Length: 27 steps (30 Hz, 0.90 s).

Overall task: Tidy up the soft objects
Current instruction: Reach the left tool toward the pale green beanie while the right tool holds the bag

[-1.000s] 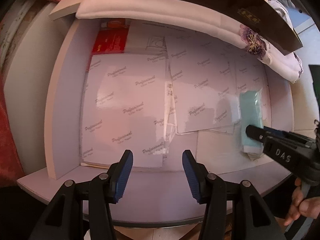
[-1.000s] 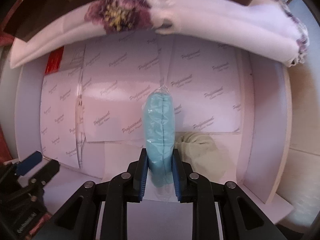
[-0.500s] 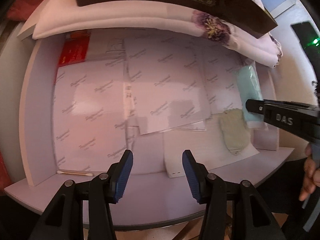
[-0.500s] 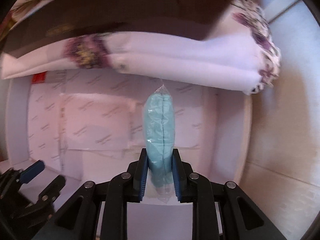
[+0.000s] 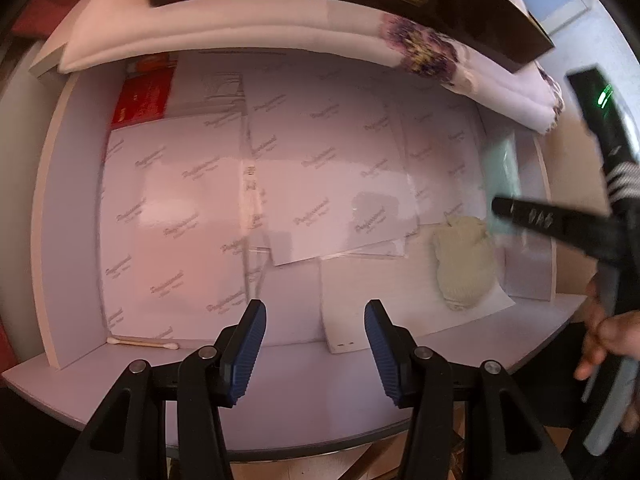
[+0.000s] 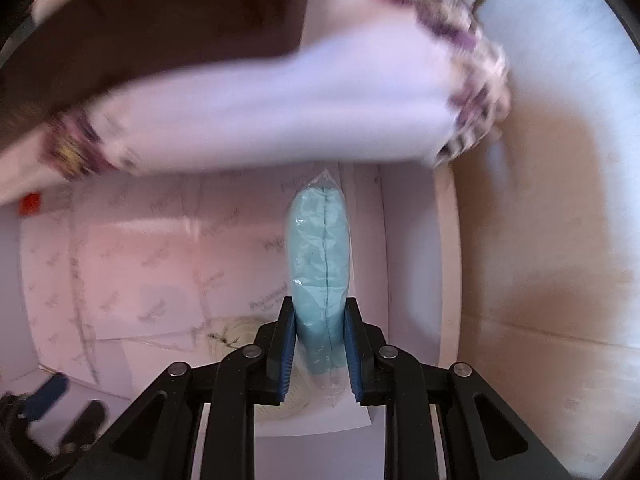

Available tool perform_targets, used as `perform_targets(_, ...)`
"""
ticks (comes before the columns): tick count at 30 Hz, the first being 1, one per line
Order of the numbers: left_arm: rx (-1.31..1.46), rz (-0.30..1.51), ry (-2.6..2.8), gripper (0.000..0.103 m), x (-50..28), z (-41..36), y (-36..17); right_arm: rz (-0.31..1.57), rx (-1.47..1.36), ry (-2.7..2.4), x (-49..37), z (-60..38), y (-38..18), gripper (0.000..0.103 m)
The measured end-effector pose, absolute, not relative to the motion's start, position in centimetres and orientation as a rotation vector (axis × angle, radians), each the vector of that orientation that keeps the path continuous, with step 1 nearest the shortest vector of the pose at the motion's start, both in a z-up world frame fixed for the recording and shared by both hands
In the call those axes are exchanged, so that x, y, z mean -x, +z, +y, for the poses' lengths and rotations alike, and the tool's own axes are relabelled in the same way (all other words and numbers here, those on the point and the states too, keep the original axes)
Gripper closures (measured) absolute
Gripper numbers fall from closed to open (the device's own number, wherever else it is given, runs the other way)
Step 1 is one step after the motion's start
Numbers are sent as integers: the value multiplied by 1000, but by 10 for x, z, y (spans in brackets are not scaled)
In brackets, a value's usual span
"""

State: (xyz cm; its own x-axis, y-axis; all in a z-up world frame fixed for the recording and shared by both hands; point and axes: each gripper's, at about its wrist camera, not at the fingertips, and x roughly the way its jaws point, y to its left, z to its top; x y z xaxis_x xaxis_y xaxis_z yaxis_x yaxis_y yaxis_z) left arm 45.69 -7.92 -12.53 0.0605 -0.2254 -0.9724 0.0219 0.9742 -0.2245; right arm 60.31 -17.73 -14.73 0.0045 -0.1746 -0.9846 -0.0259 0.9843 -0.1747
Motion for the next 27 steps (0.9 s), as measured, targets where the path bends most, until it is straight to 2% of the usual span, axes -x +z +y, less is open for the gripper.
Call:
perform_targets(3, 186, 1511, -161, 51, -457, -71, -128, 1639, 137, -90, -603, -170, -159, 80)
perform_targets(7, 179, 1515, -165, 51, -458, -74, -132, 1669, -243, 37, -607, -180, -151, 81)
perform_targets(9, 157, 1510, -183, 51, -457, -79, -131, 1640, -276, 77, -611, -176, -142, 81)
perform_targets(17, 153, 1511, -176, 51, -456, -75, -128, 1654, -58, -54, -609, -177, -143, 81)
perform_targets(27, 151, 1522, -192, 51, -455, -82, -130, 1685, -68, -85, -607, -171, -141, 80)
